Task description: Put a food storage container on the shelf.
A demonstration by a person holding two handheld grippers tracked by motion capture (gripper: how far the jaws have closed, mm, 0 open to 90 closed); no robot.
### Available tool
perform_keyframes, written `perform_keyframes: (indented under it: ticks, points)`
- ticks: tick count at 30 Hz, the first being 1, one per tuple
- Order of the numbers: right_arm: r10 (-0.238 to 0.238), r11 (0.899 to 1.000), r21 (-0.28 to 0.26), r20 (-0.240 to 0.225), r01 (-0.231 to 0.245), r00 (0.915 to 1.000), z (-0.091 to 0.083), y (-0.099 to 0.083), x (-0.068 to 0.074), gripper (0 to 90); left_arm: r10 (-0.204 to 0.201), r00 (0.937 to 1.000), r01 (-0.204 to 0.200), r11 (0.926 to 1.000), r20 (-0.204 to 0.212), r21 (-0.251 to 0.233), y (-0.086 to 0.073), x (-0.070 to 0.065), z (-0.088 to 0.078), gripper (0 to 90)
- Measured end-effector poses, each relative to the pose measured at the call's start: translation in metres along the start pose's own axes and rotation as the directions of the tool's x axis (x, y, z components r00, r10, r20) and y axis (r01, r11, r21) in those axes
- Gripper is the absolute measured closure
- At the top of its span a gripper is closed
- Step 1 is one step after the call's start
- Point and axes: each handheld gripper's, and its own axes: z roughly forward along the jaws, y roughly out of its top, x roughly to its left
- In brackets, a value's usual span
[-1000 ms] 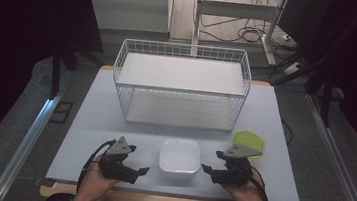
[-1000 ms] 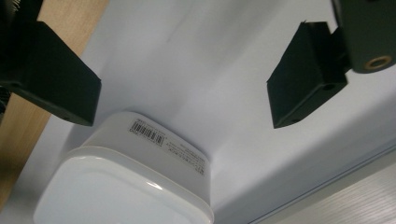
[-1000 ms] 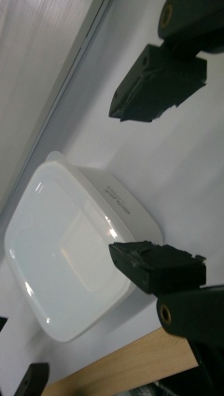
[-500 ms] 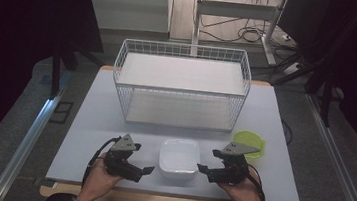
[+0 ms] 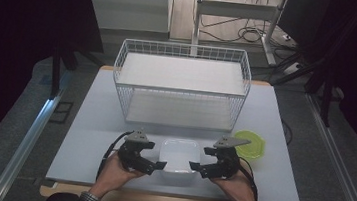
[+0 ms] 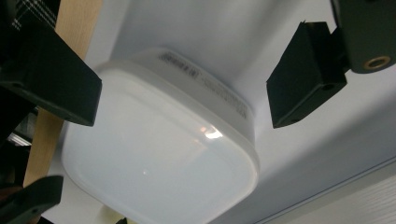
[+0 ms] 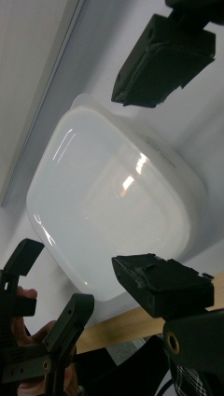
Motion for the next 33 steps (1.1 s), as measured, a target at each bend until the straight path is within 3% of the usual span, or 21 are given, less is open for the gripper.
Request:
perform_keyframes:
  ticks: [4,9,11,13,15,20,24,28,29,31,33]
  points:
    - [0.012,0.999,0.044,-0.010,-0.011,0.9999,0.011,0.000,-0.003,17.2,-0.029,0.9986,0.028,0.9996,0.045,0.008,0.002,0.005,0.007,9.9]
    - [0.030,0.999,0.045,-0.030,-0.029,0.9991,0.014,-0.001,-0.005,18.6,-0.043,0.9959,0.043,0.9991,0.080,0.002,0.001,0.005,0.010,12.5]
    - [0.044,0.998,0.054,-0.043,-0.042,0.9981,0.014,0.000,-0.006,22.2,-0.056,0.9946,0.056,0.9984,0.087,0.007,0.001,0.004,0.012,12.2]
    - [0.088,0.995,0.058,-0.073,-0.084,0.9934,0.015,-0.002,-0.008,23.7,-0.065,0.9940,0.064,0.9979,0.088,0.012,0.001,0.004,0.012,12.8]
    - [0.096,0.994,0.061,-0.063,-0.092,0.9934,0.013,-0.002,-0.007,28.3,-0.069,0.9947,0.068,0.9975,0.076,0.020,0.001,0.001,0.009,14.9]
    - [0.092,0.994,0.058,-0.030,-0.090,0.9953,0.002,-0.002,-0.002,41.9,-0.091,0.9929,0.090,0.9958,0.077,0.021,-0.002,-0.004,0.001,28.2]
    - [0.148,0.988,0.047,-0.020,-0.147,0.9888,-0.011,-0.007,0.002,56.8,-0.123,0.9896,0.121,0.9921,0.075,0.031,-0.004,-0.009,-0.005,42.4]
    - [0.173,0.984,0.048,-0.017,-0.172,0.9848,-0.015,-0.009,0.006,60.7,-0.141,0.9880,0.140,0.9898,0.062,0.030,-0.004,-0.013,-0.009,48.2]
    - [0.198,0.979,0.046,-0.012,-0.197,0.9801,-0.016,-0.009,0.008,62.7,-0.157,0.9864,0.156,0.9872,0.049,0.034,-0.004,-0.014,-0.011,51.9]
    - [0.204,0.978,0.042,-0.010,-0.203,0.9789,-0.017,-0.009,0.009,63.1,-0.172,0.9842,0.172,0.9850,0.040,0.018,-0.004,-0.015,-0.013,59.7]
    - [0.238,0.971,0.021,-0.012,-0.237,0.9712,-0.017,-0.010,0.009,65.4,-0.197,0.9803,0.196,0.9805,0.019,0.011,-0.004,-0.015,-0.015,61.2]
